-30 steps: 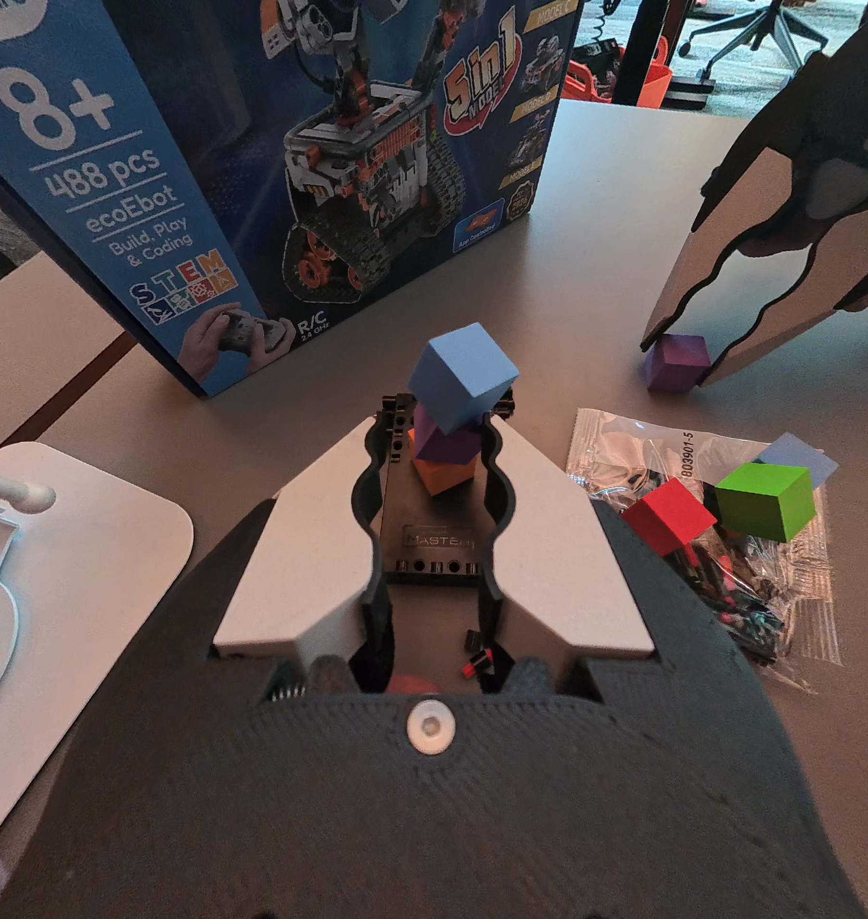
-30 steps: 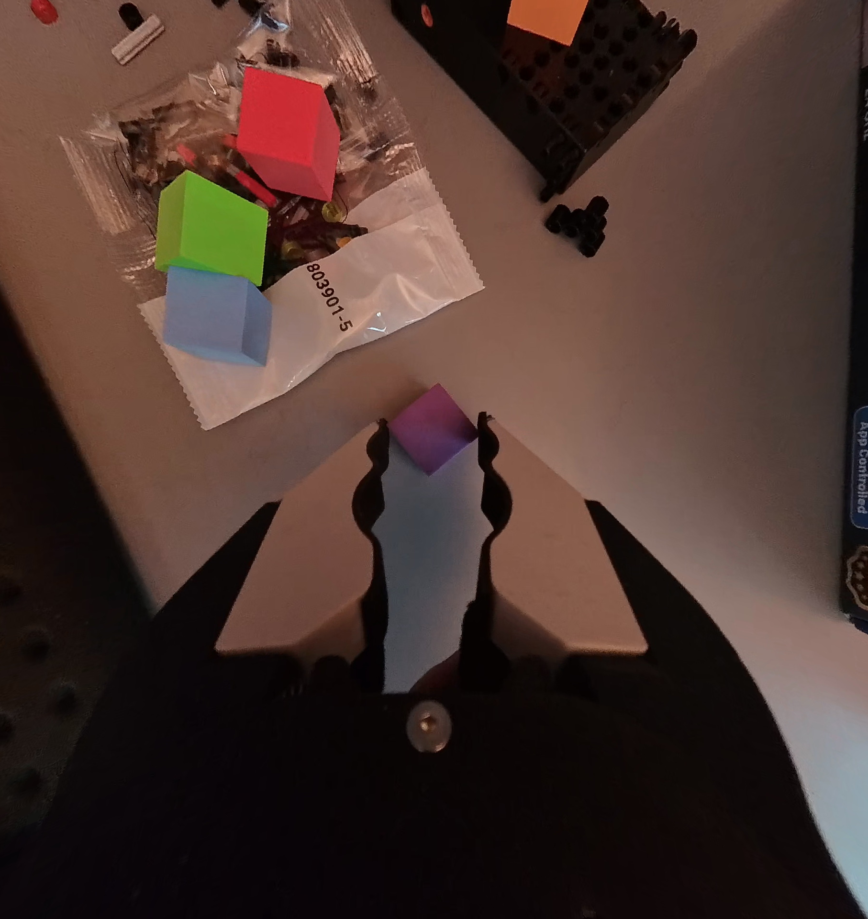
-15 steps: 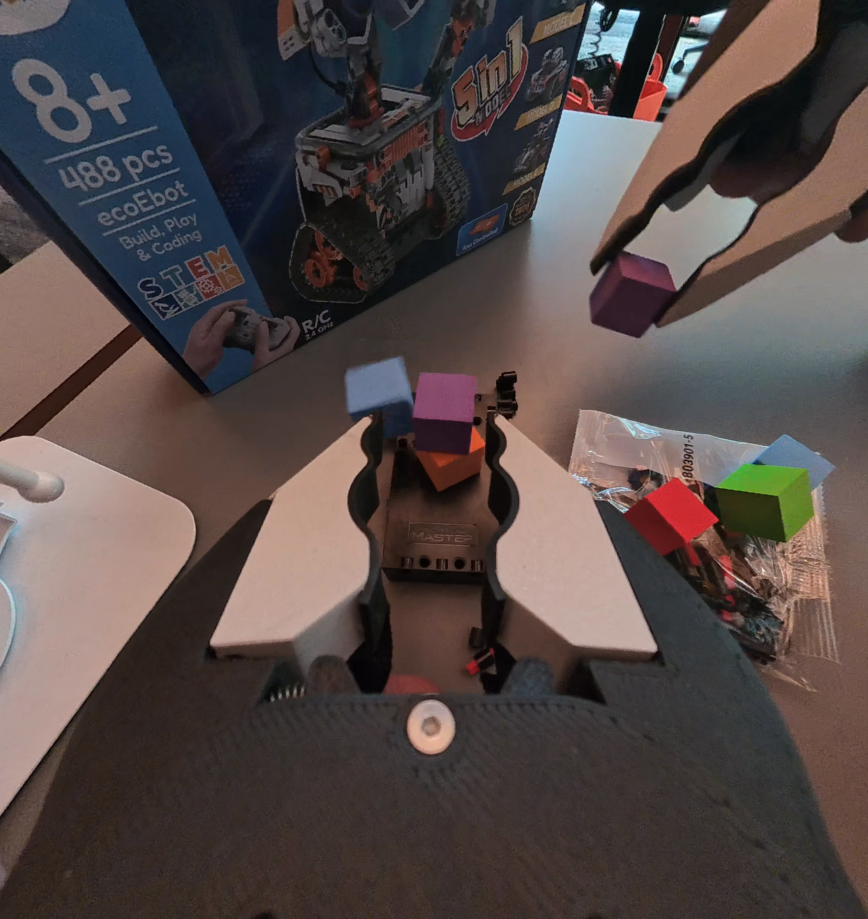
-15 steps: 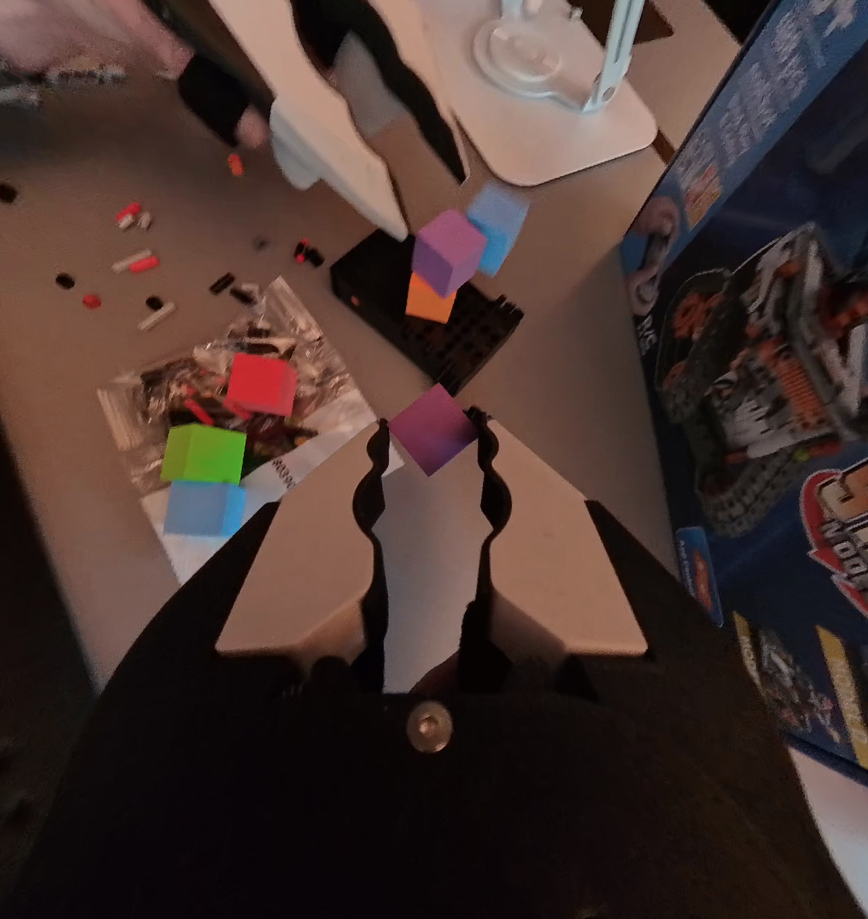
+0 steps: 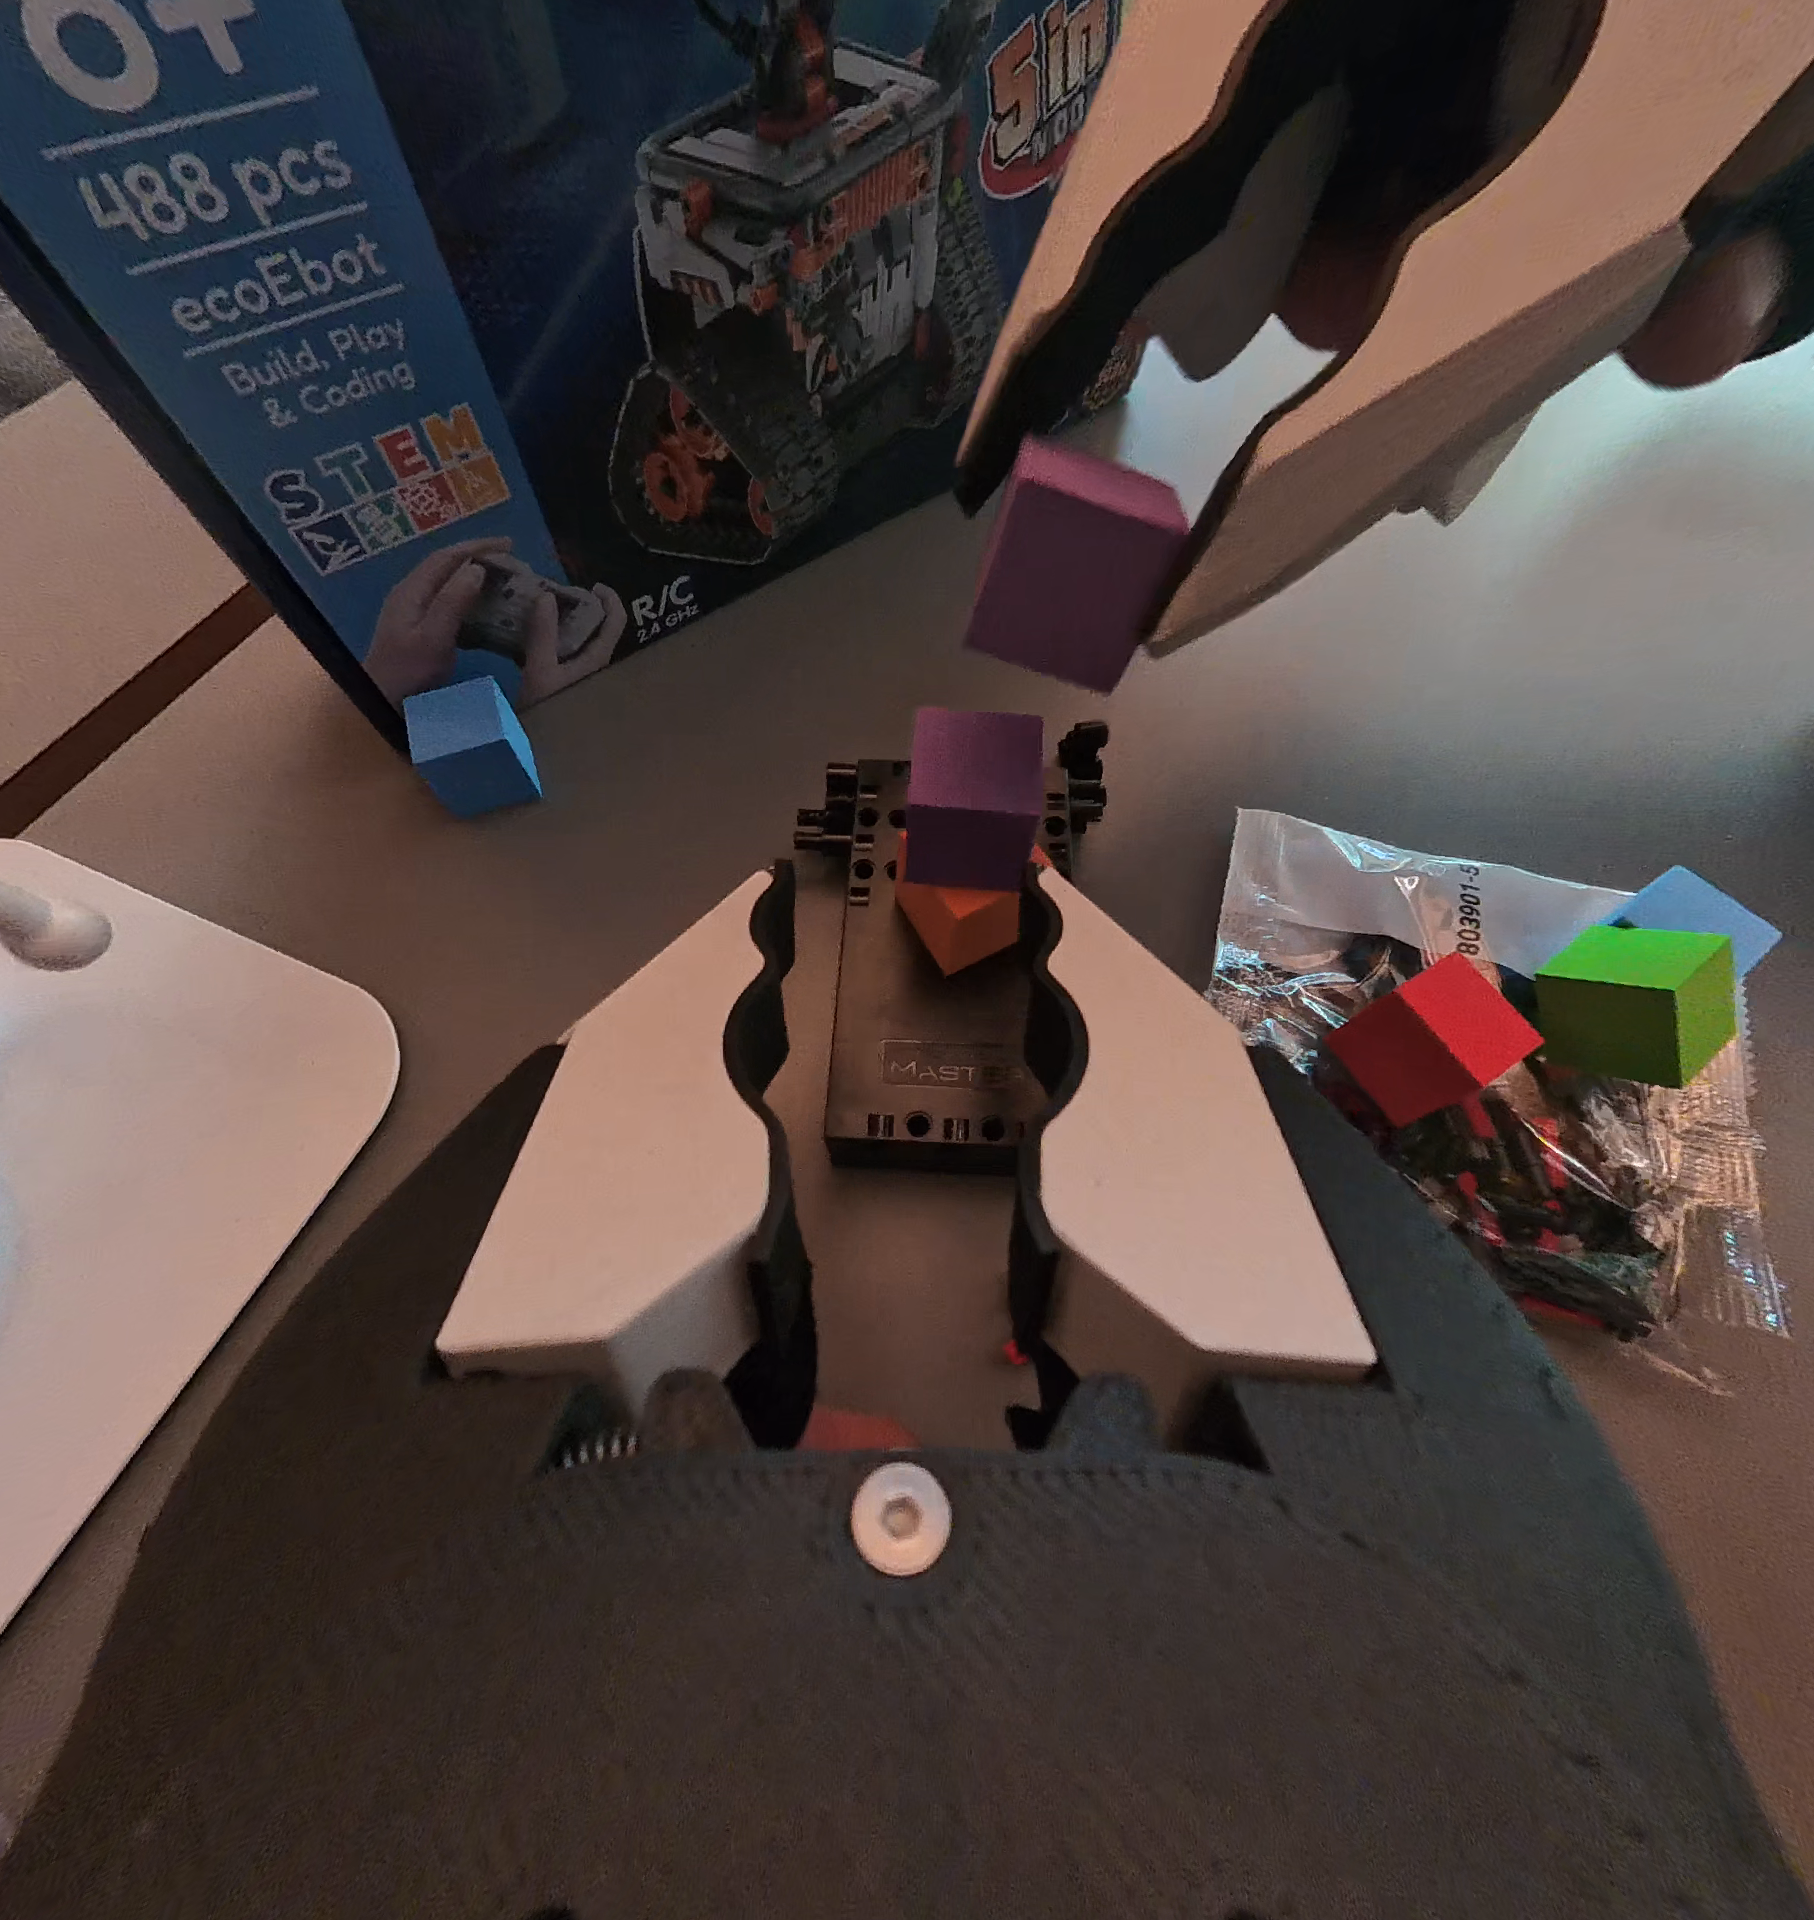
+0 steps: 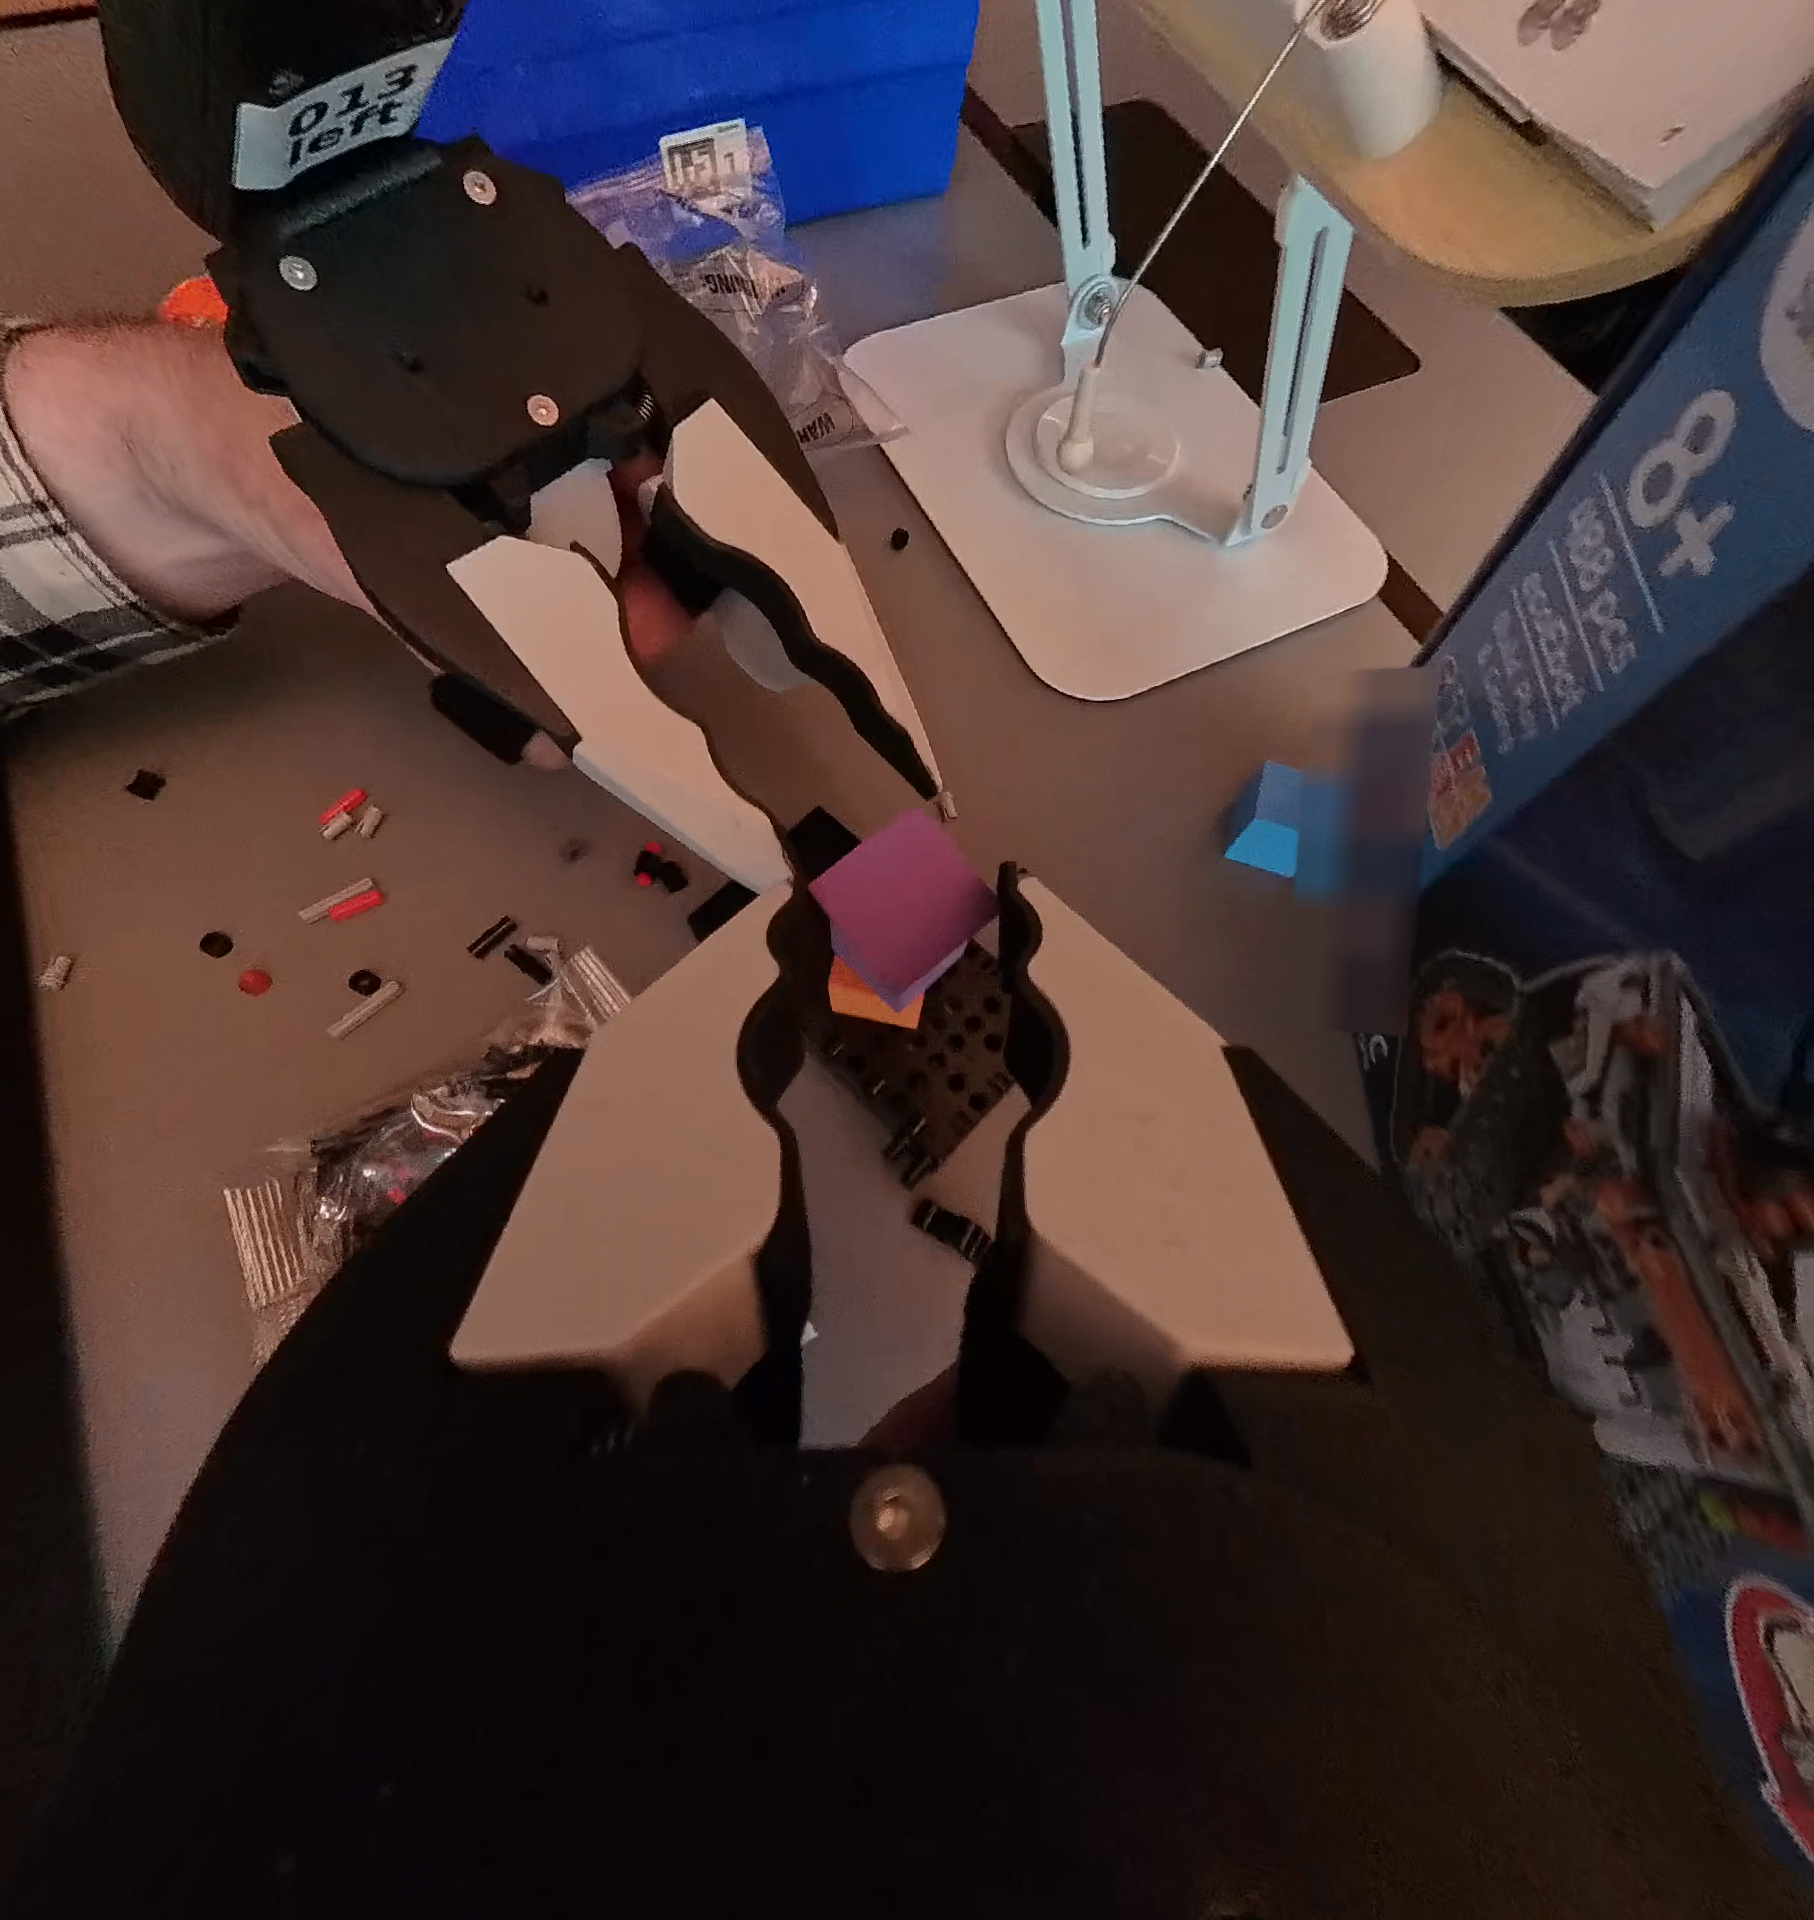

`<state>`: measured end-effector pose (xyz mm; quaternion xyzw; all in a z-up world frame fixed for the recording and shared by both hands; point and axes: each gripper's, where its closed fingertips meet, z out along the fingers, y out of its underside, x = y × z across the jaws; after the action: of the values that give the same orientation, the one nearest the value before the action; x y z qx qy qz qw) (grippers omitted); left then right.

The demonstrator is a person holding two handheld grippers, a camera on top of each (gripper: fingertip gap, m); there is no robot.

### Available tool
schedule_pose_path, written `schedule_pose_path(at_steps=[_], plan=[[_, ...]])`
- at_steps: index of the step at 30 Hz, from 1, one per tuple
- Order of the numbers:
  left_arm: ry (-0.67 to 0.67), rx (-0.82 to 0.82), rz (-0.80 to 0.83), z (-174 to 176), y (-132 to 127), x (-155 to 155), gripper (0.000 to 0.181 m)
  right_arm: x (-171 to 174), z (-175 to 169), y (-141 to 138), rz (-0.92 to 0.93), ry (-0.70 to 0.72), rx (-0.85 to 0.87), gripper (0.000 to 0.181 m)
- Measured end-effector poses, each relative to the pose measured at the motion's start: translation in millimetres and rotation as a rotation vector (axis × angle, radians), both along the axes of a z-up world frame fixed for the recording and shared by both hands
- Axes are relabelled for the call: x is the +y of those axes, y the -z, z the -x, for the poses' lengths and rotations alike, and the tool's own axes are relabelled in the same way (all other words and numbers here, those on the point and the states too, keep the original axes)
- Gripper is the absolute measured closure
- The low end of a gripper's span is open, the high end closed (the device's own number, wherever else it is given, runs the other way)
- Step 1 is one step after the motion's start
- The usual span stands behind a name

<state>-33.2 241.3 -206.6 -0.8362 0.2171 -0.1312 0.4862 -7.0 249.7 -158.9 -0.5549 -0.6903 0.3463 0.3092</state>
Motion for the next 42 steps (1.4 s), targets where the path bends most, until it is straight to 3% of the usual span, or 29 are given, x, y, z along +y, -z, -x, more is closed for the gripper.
schedule_pose_path(at_steps=[7,15,27,34,39,42], plan=[[-0.008,-0.04,-0.01,8,-4,1,0.139,1,14,22,-0.003,-0.009,-0.125,0.14],[-0.182,-0.054,-0.052,39,-12,28,0.146,3,4,9,-0.002,0.023,-0.041,0.136],[-0.345,0.271,0.033,58,28,92,0.136,12,-22,6,0.055,0.077,0.094,0.141],[-0.434,0.303,0.102,75,47,115,0.134,15,-24,8,0.049,0.078,0.103,0.142],[-0.44,0.311,0.121,76,57,125,0.153,17,-26,8,0.056,0.08,0.114,0.143],[-0.438,0.287,0.095,74,52,122,0.154,19,-28,9,0.054,0.084,0.115,0.143]])
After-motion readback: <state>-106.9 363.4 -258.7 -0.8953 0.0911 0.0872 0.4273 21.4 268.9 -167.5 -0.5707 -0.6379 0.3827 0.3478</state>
